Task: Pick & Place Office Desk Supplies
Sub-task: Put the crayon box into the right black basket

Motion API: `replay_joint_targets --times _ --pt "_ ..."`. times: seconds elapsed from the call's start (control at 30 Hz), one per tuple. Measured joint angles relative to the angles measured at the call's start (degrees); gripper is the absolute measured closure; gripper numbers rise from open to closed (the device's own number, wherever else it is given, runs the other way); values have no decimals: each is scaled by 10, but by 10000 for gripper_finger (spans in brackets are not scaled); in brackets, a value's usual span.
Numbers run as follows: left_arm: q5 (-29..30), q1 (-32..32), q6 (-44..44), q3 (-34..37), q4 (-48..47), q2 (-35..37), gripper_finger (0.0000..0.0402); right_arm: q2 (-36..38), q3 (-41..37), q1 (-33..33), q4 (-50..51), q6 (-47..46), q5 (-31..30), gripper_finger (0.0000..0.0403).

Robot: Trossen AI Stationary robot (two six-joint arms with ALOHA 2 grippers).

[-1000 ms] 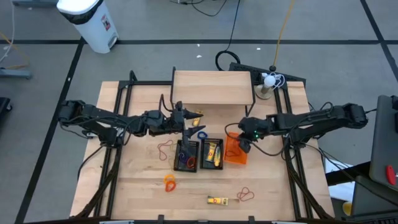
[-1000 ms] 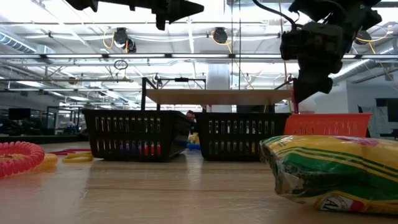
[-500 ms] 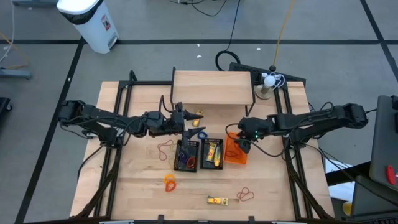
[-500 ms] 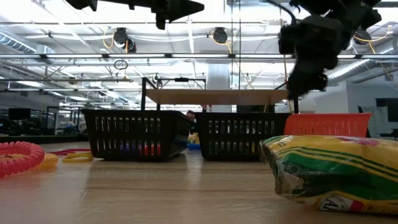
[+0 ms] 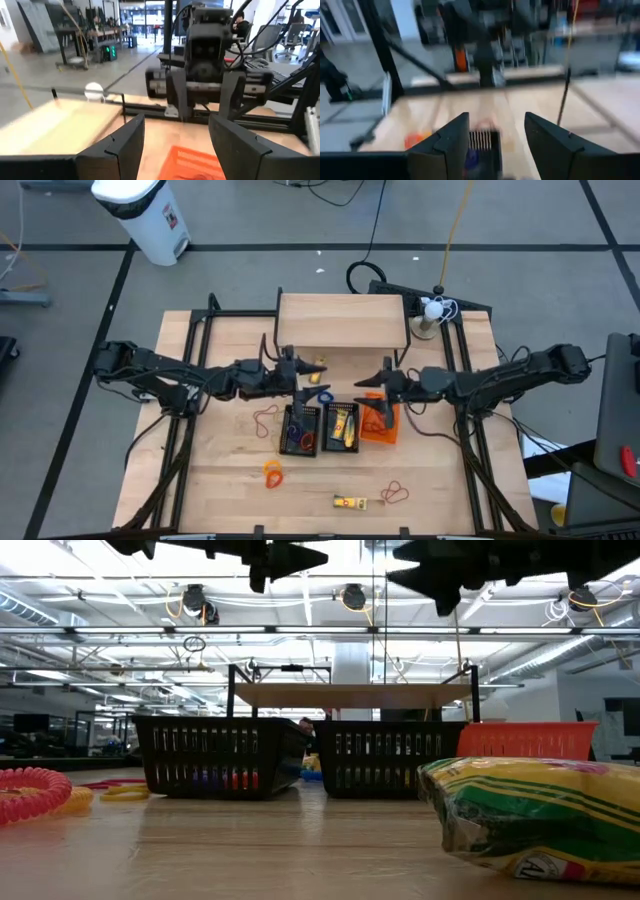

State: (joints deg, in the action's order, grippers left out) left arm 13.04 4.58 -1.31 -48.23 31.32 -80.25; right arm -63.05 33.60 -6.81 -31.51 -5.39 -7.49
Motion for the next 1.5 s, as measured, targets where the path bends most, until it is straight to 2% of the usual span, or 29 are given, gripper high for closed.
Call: replay_joint_targets --times 0.23,0.43,0.53,0.7,0.87,1.0,1.23,1.5 --pt "8 0 -78 0 -55 0 179 0 -9 3 -44 49 0 227" --pt "144 -7 -151 0 -119 0 179 0 -9 12 -77 81 1 231" --pt "167 -24 -213 0 -191 0 179 0 -9 11 -95 103 1 230" --pt "154 -61 -326 0 -312 -9 179 0 -9 11 -120 152 2 231" --pt "100 -90 -371 0 -304 -45 179 0 -9 11 -143 200 1 230" --pt "57 -105 -393 0 -276 -91 179 0 -9 11 -161 220 1 230" --pt "16 -124 -412 -21 -267 -159 179 0 -9 11 -163 241 1 229" --pt "15 -125 -412 -84 -349 -207 179 2 -9 11 -151 241 1 231"
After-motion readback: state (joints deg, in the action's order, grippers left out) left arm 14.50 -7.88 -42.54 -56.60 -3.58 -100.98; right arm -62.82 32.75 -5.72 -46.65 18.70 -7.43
